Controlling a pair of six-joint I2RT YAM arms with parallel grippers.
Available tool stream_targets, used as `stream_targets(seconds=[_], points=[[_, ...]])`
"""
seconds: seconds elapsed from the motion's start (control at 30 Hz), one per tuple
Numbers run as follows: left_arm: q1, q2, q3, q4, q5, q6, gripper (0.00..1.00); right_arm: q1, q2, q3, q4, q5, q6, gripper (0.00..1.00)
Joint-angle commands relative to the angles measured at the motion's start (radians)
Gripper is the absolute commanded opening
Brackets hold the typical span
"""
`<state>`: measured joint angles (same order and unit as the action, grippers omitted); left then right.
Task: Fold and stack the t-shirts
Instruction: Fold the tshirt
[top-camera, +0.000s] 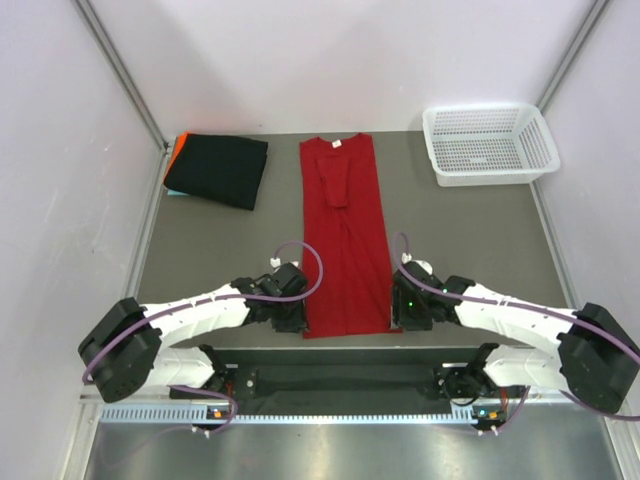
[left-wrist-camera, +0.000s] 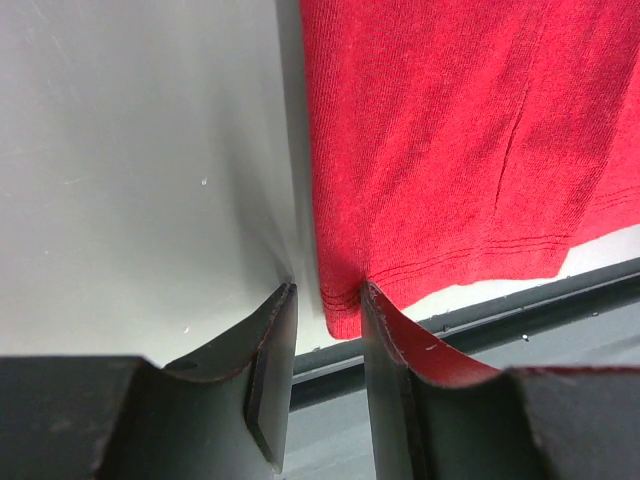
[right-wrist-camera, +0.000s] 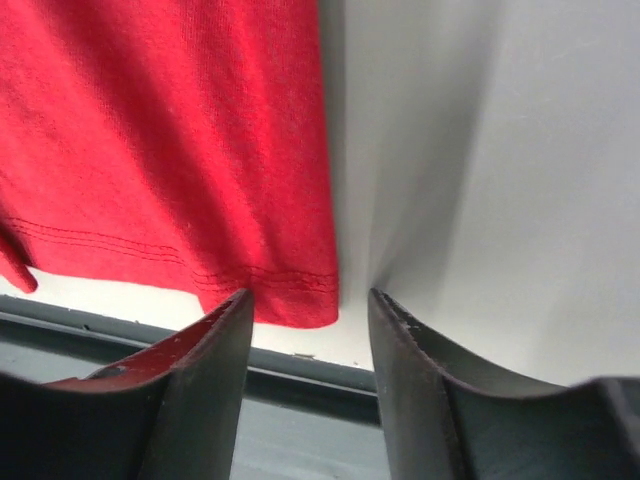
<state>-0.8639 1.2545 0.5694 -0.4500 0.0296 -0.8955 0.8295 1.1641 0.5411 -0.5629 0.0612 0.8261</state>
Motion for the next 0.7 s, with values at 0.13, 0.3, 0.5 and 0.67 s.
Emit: stream_targets(seconds=[0.13,0.3,0.5,0.67], points=[[-0.004,-0.041,0.020,-0.038,-0.010,-0.003,0.37,0.016,-0.052,-0.053,0.035,0.035,0.024,0.31],[-0.003,-0.107,0.044,-0.087,-0.022,-0.002,0.42,0.016,-0.086,-0.072,0.027,0.049,0.041,0.02],[-0.001,-0.122,-0.008,-0.032,-0.036,-0.035,0.46,0.016,-0.125,-0.092,0.035,0.046,0.048,0.00],[-0.003,-0.086,-0.042,0.008,0.012,-0.057,0.44,0.016,-0.164,-0.108,0.046,0.031,0.045,0.00]])
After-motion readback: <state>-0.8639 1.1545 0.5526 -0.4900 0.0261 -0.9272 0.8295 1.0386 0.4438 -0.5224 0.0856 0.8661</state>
